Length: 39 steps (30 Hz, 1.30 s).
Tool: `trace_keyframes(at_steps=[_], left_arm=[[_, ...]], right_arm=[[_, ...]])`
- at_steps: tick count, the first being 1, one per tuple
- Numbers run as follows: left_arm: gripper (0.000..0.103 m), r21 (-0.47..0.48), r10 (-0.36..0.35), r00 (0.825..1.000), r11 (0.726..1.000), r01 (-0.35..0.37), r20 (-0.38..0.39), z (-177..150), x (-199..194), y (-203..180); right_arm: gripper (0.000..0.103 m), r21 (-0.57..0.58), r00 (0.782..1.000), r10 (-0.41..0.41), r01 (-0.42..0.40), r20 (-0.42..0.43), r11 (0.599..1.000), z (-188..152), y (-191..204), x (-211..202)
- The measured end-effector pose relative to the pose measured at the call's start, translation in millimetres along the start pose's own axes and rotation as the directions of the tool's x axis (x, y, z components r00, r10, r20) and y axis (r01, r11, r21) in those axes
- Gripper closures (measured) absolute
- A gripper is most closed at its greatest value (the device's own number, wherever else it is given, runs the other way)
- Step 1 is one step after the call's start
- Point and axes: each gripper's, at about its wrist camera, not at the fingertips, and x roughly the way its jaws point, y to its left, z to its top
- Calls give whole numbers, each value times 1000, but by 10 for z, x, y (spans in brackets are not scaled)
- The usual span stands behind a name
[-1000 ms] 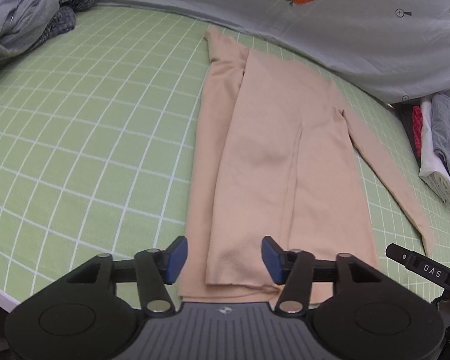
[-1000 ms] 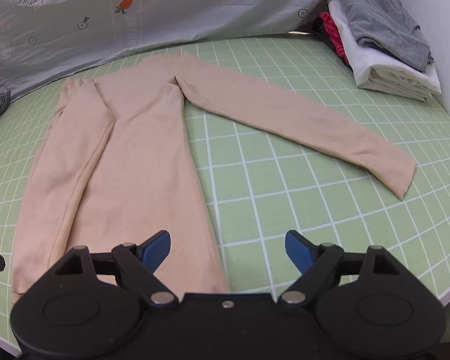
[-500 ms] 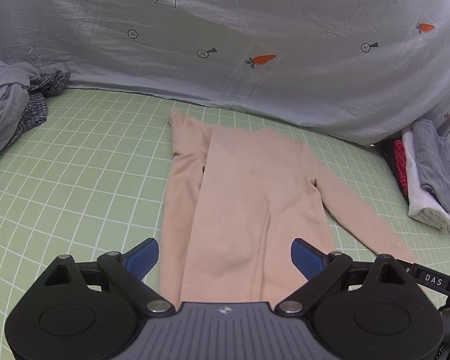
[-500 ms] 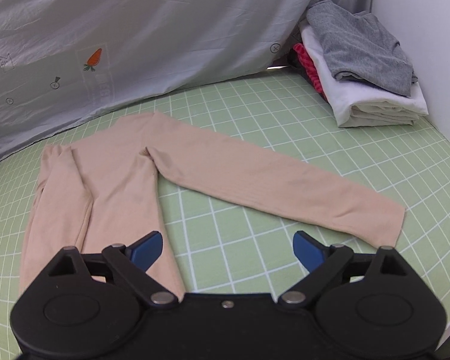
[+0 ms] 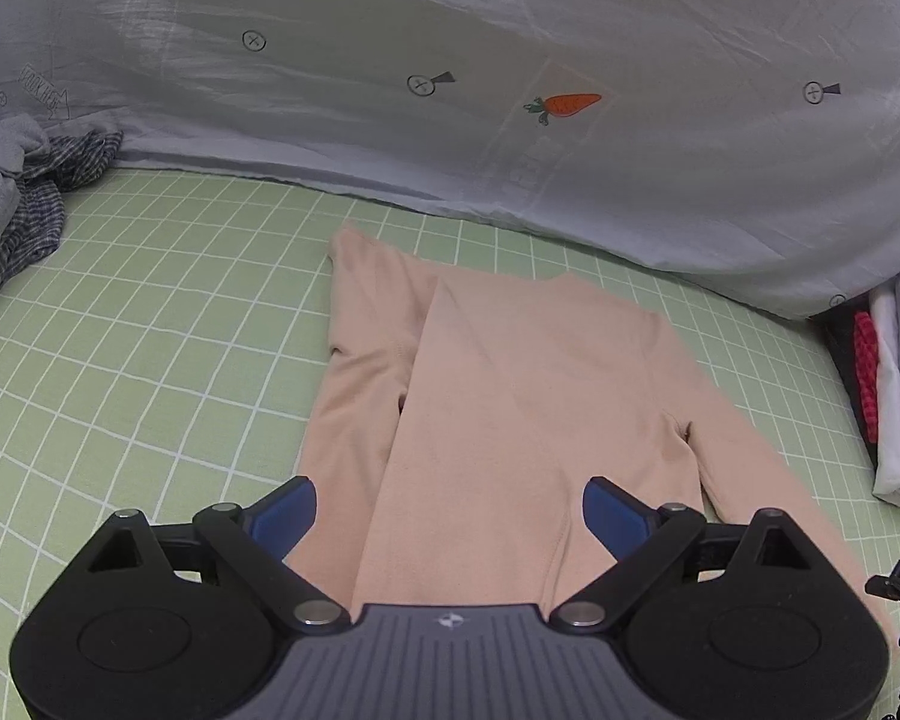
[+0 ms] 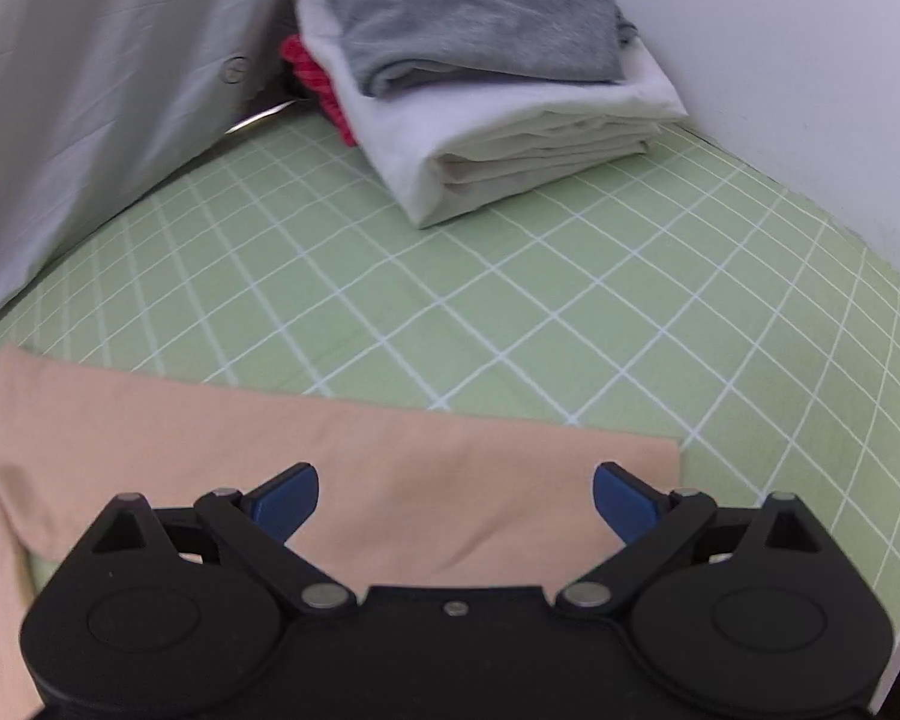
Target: Fold clothes
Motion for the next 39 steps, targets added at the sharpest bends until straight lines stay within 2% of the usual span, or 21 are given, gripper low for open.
trace_keyframes(at_steps=[2, 4, 7, 11, 18, 21, 23, 24, 25, 28, 32, 36, 39], left_arm=[[8, -39, 12, 1000, 999, -13, -27, 28, 117, 21], [8, -65, -7, 999, 998, 5, -32, 30, 192, 42], [8, -53, 18, 999, 998, -20, -47, 41, 280, 19], [8, -46, 32, 997, 998, -35, -66, 77, 349, 11], [8, -51, 26, 999, 998, -28, -46, 64, 265, -5], [8, -58, 26, 999, 998, -29, -39, 41, 213, 13], [8, -69, 41, 999, 997, -43, -35, 29, 174, 51], [8, -76, 49, 998, 996, -51, -32, 23, 149, 77], [8, -85, 54, 998, 995, -56, -27, 13, 117, 110], [8, -107, 59, 998, 992, -61, -16, -23, 23, 210], [8, -136, 84, 996, 987, -85, -13, -106, -96, 349], [8, -192, 112, 993, 975, -115, -23, -164, -149, 541], [8, -206, 128, 992, 970, -129, -17, -187, -192, 646]], right_arm=[[3, -3, 1000, -29, 29, -9, 1000, 85, -121, 141], [2, -19, 998, -70, 70, -5, 997, 139, -232, 256], [0, -4, 999, -47, 47, 9, 999, 181, -391, 362], [0, 48, 996, -84, 83, 18, 995, 155, -379, 360], [0, 134, 989, -145, 139, 31, 981, 111, -354, 353], [0, 78, 994, -98, 93, 55, 993, 86, -296, 284], [24, 40, 995, -66, 63, 69, 997, 69, -257, 237], [64, 23, 996, -44, 42, 73, 999, 63, -238, 212], [101, 12, 998, 3, -4, 62, 1000, 63, -222, 179], [100, 64, 986, 164, -165, 16, 984, 55, -211, 130], [100, -20, 977, 208, -207, 40, 978, 0, 25, -56], [101, -31, 943, 332, -331, 30, 943, -36, 295, -210], [101, -148, 906, 422, -413, 31, 899, -130, 655, -392]])
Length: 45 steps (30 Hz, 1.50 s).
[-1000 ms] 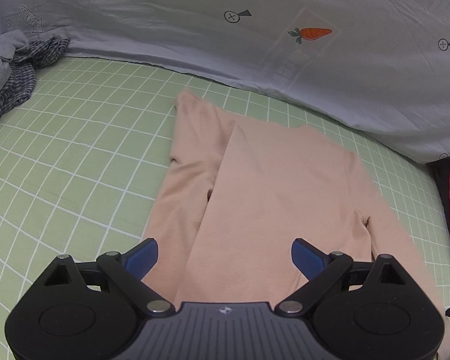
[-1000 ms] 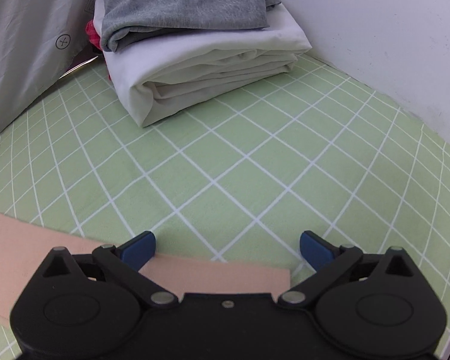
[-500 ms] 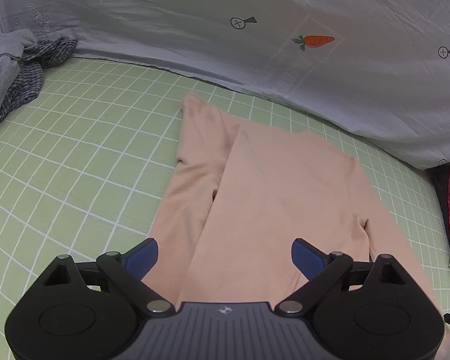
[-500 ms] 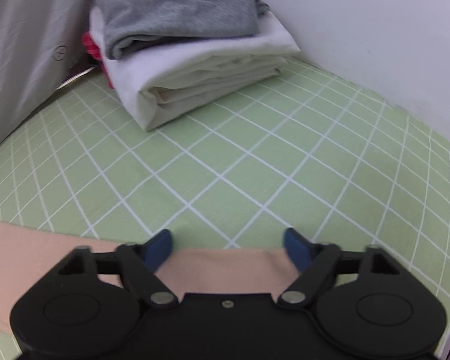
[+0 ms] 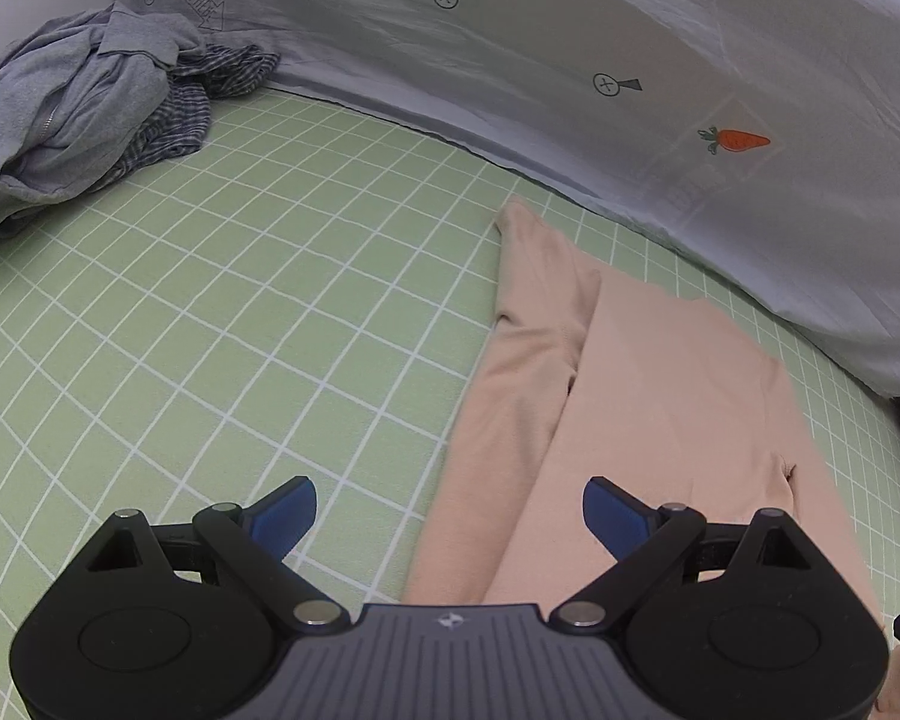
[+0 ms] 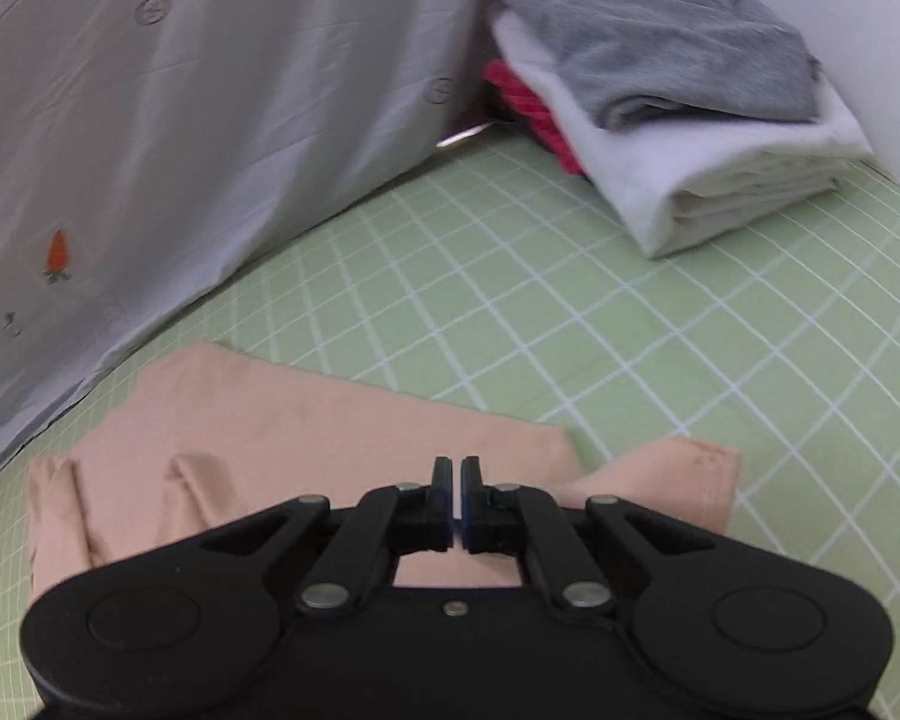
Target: Fold clothes
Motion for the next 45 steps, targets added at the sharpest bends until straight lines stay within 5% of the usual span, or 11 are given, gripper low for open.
trace_keyframes(at_steps=[2, 5, 7, 9, 11, 13, 14, 17, 23, 33, 45], left_arm=[[8, -6, 6, 1000, 1000, -6, 4, -9, -14, 59], [8, -14, 10, 1000, 1000, -10, -8, -26, 10, 96], [8, -14, 10, 1000, 1000, -10, -18, -31, 40, 96], [8, -14, 10, 1000, 1000, -10, -29, -37, 70, 96], [8, -13, 10, 999, 1000, -11, -40, -42, 100, 96], [8, -13, 10, 999, 1000, -11, -50, -47, 130, 96], [8, -13, 10, 998, 1000, -11, -56, -50, 145, 96], [8, 2, 7, 997, 1000, -7, -75, -65, 198, 65], [8, 101, -4, 995, 995, 15, -101, -97, 259, -155], [8, 222, -34, 996, 974, 51, -80, -104, 254, -541], [8, 391, -144, 984, 904, 174, -105, -316, 354, -1384]], right_arm=[[101, -57, 993, 115, -114, -3, 992, -51, 272, -35], [101, -129, 953, 298, -303, -58, 944, -183, 659, -78], [100, -207, 942, 326, -336, -81, 919, -282, 874, -108], [96, -279, 966, 248, -260, -80, 924, -337, 968, -101], [77, -270, 982, 178, -188, -60, 944, -325, 860, -86], [28, -237, 999, 51, -52, -13, 970, -304, 690, -80], [26, -222, 1000, -10, 11, 6, 975, -295, 605, -73], [26, -185, 997, -72, 67, -25, 981, -298, 380, 7], [26, -80, 992, -36, 27, -121, 996, -435, 221, 205], [25, -140, 981, -191, 185, -29, 973, -355, 71, 73], [20, 36, 941, -337, 337, -24, 941, -357, -592, -127]])
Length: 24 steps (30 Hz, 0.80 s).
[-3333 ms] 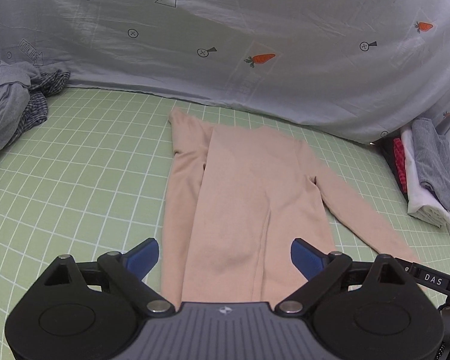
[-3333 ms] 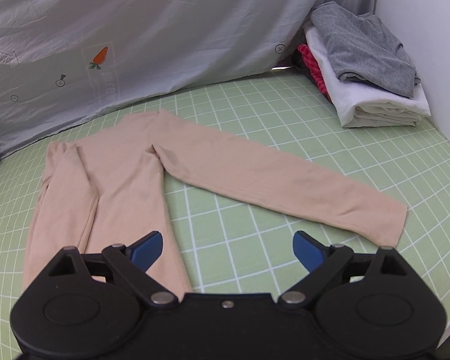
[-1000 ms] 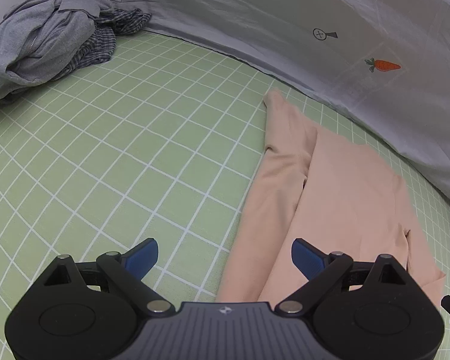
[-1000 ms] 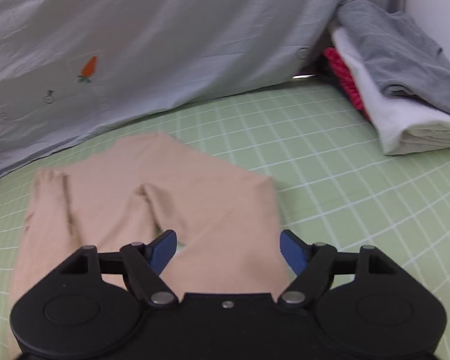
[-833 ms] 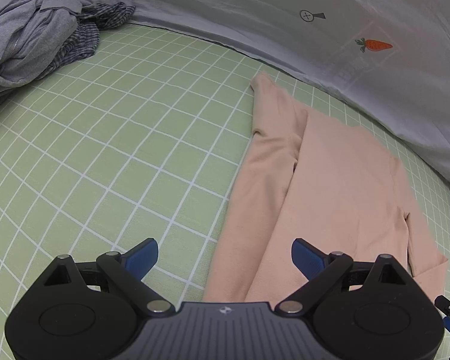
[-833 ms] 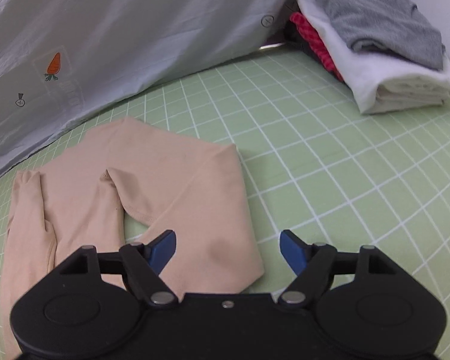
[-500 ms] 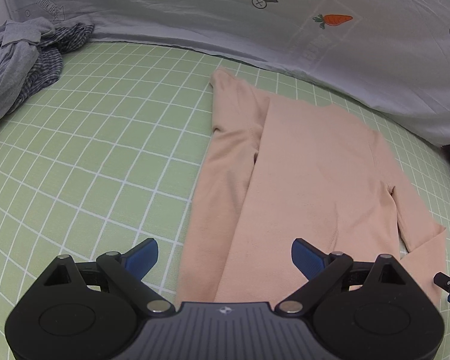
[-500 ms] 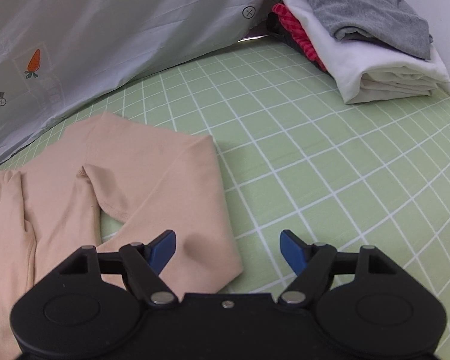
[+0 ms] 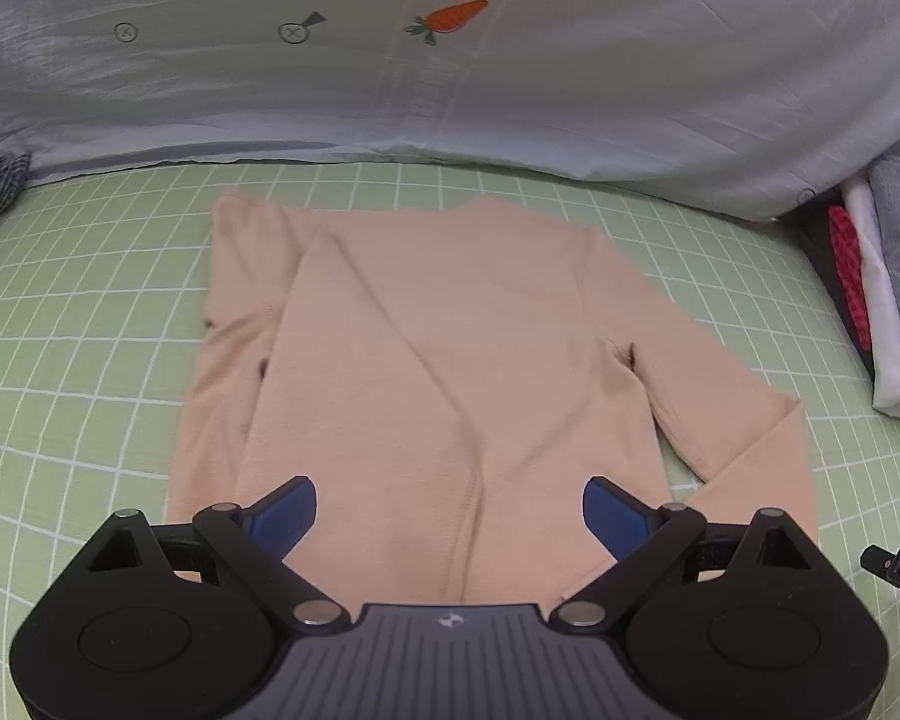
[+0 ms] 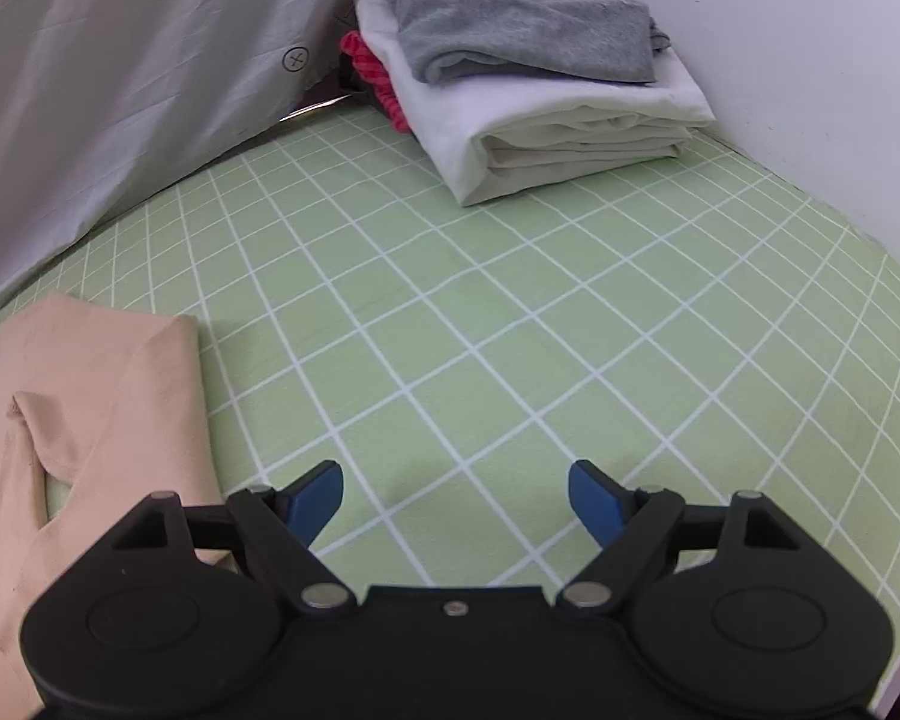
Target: Fold clothes
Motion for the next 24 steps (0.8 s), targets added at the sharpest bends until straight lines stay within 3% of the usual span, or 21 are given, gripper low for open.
trace_keyframes(at_steps=[9, 12, 16, 19, 22, 24], left_arm=[[9, 82, -87, 994, 992, 93, -66, -125, 227, -472], [20, 141, -123, 987, 981, 137, -104, -215, 269, -610], [26, 187, -118, 980, 971, 148, -163, -327, 345, -697], [36, 180, -110, 976, 973, 144, -189, -384, 407, -669], [39, 171, -115, 976, 974, 147, -183, -399, 409, -648], [48, 160, -111, 979, 977, 139, -172, -393, 403, -625]], right_arm=[[20, -33, 1000, -10, 9, -23, 999, 22, 8, 109], [20, -47, 999, -11, 10, -32, 999, 30, 23, 148], [20, -65, 999, -13, 10, -43, 998, 39, 43, 197], [19, -75, 999, -11, 8, -43, 997, 28, 61, 189], [19, -85, 999, -10, 6, -43, 996, 17, 80, 182], [19, -92, 999, -9, 5, -44, 996, 10, 92, 177]])
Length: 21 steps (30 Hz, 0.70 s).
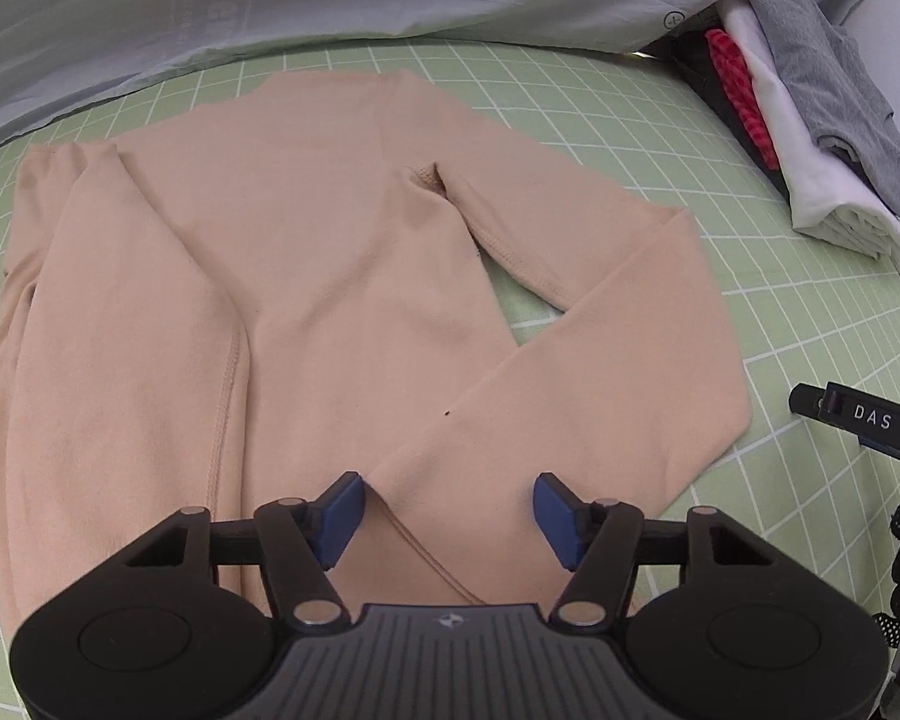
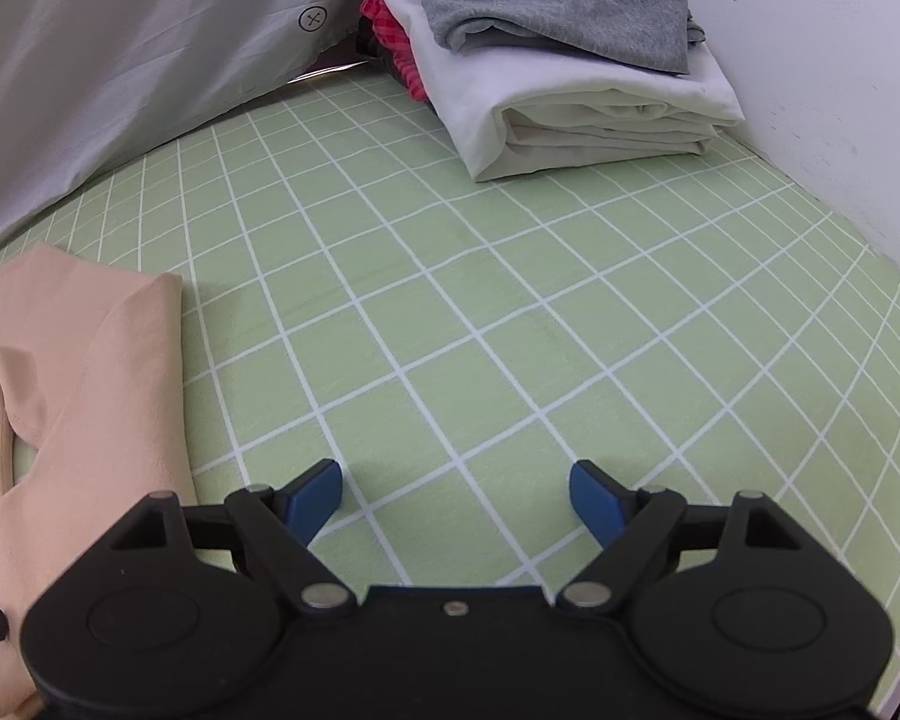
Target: Fold clothes
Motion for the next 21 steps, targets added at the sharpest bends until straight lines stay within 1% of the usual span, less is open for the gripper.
trace_keyframes(at_steps=[1, 2, 3, 4, 7, 10, 13, 18, 21], left_arm=[[58, -8, 5, 1000, 1000, -5, 5, 3, -5, 18], [64, -18, 11, 1000, 1000, -11, 8, 6, -10, 42], [76, -28, 17, 1000, 999, -17, 12, 10, -15, 65], [84, -41, 16, 1000, 999, -16, 13, 14, -19, 94], [93, -97, -18, 1000, 995, 19, 12, 24, -23, 209], [97, -146, -52, 999, 988, 53, 14, 26, -35, 302], [98, -168, -70, 997, 983, 73, 29, 31, -73, 353], [98, -222, -93, 992, 969, 110, 86, 76, -255, 474], [99, -260, -100, 985, 956, 134, 140, 126, -423, 625]], right_arm=[[19, -3, 1000, 1, -1, 0, 1000, -3, 6, -2], [19, -7, 1000, 1, -1, 0, 1000, -6, 13, -5], [19, -10, 1000, 2, -2, 0, 1000, -9, 19, -7], [19, -15, 1000, 2, -2, 0, 1000, -13, 28, -10], [19, -35, 1000, 0, 0, 2, 999, -26, 70, -27], [19, -54, 1000, 2, -2, 1, 999, -42, 109, -50], [19, -70, 1000, 4, -5, -2, 998, -48, 146, -64], [19, -107, 1000, 5, -4, 5, 994, -52, 235, -111], [19, -133, 1000, 6, -5, 10, 991, -58, 291, -147]])
